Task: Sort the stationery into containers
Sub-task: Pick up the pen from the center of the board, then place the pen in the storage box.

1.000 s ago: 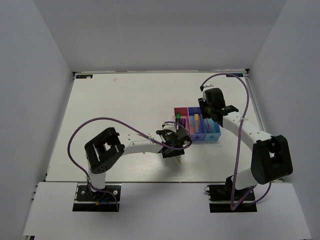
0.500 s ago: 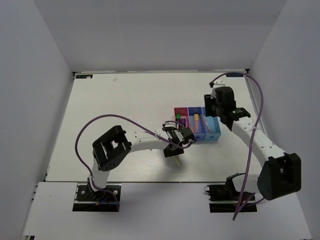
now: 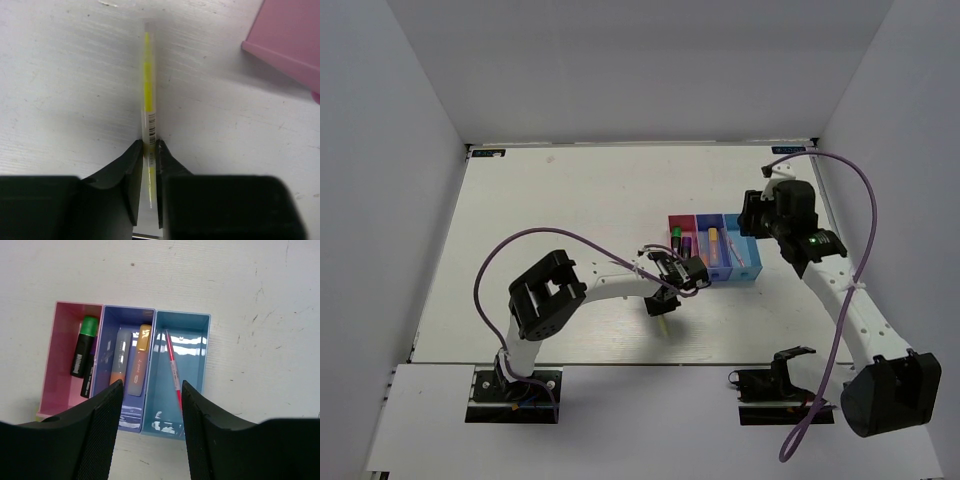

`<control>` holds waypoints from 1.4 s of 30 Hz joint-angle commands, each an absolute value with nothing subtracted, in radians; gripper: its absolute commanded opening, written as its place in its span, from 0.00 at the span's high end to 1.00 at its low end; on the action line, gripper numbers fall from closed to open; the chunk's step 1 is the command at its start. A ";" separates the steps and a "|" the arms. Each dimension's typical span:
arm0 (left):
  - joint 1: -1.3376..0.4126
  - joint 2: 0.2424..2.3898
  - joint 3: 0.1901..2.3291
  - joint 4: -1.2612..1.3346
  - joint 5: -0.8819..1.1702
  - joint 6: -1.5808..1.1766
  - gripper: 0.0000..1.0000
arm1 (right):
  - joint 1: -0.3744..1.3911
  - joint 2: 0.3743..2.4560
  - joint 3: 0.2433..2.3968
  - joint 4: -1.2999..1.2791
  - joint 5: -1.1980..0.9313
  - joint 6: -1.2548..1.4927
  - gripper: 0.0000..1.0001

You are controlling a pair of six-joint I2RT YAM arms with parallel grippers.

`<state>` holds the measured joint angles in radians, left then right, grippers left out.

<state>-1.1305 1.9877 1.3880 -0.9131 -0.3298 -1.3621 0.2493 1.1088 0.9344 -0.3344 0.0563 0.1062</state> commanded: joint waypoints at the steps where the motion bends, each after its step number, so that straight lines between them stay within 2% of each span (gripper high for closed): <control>1: -1.138 2.037 1.333 -0.939 -0.305 -1.397 0.81 | 0.233 1.060 0.924 -0.348 0.011 0.137 0.46; 4: -1.144 2.028 1.333 -0.949 -0.311 -1.390 0.97 | 0.221 1.017 0.904 -0.354 -0.034 0.140 0.46; 7: -1.164 1.985 1.335 -0.975 -0.336 -1.370 1.00 | 0.210 0.977 0.885 -0.368 -0.055 0.133 0.44; 8: -1.173 1.971 1.336 -0.980 -0.360 -1.362 1.00 | 0.207 0.962 0.882 -0.376 -0.052 0.133 0.37; 10: -1.204 1.918 1.353 -0.989 -0.380 -1.312 1.00 | 0.204 0.940 0.876 -0.400 -0.063 0.085 0.10; 13: -1.236 1.873 1.425 -0.989 -0.425 -1.237 1.00 | 0.199 0.897 0.862 -0.414 -0.025 0.043 0.10; 14: -1.235 1.871 1.475 -0.992 -0.422 -1.197 1.00 | 0.199 0.881 0.850 -0.419 -0.006 0.044 0.22; 16: -1.227 1.881 1.593 -0.997 -0.419 -1.143 1.00 | 0.190 0.855 0.836 -0.426 0.044 0.040 0.58; 17: -1.223 1.891 1.624 -0.989 -0.420 -1.084 1.00 | 0.189 0.838 0.812 -0.437 0.076 0.041 0.89; 18: -1.212 1.911 1.656 -0.991 -0.420 -1.063 1.00 | 0.184 0.821 0.805 -0.443 0.093 0.035 0.96; 20: -1.183 1.949 1.767 -0.964 -0.410 -0.988 1.00 | 0.178 0.799 0.775 -0.445 0.126 0.034 0.98; 24: -1.132 1.973 1.828 -0.785 -0.332 -0.910 1.00 | 0.170 0.755 0.704 -0.405 0.308 0.060 0.88; 26: -1.096 1.994 1.842 -0.707 -0.275 -0.894 1.00 | 0.163 0.738 0.692 -0.379 0.365 0.064 0.86; 31: -1.034 2.057 1.867 -0.432 -0.164 -0.879 1.00 | 0.152 0.718 0.663 -0.344 0.377 0.083 0.86; 42: -0.974 2.187 1.965 -0.252 -0.017 -0.884 1.00 | 0.141 0.713 0.630 -0.321 0.367 0.080 0.86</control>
<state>-0.9852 2.2063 1.9137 -0.3454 -0.0727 -0.8894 0.1459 0.7258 0.6373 -0.3782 0.3462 0.0711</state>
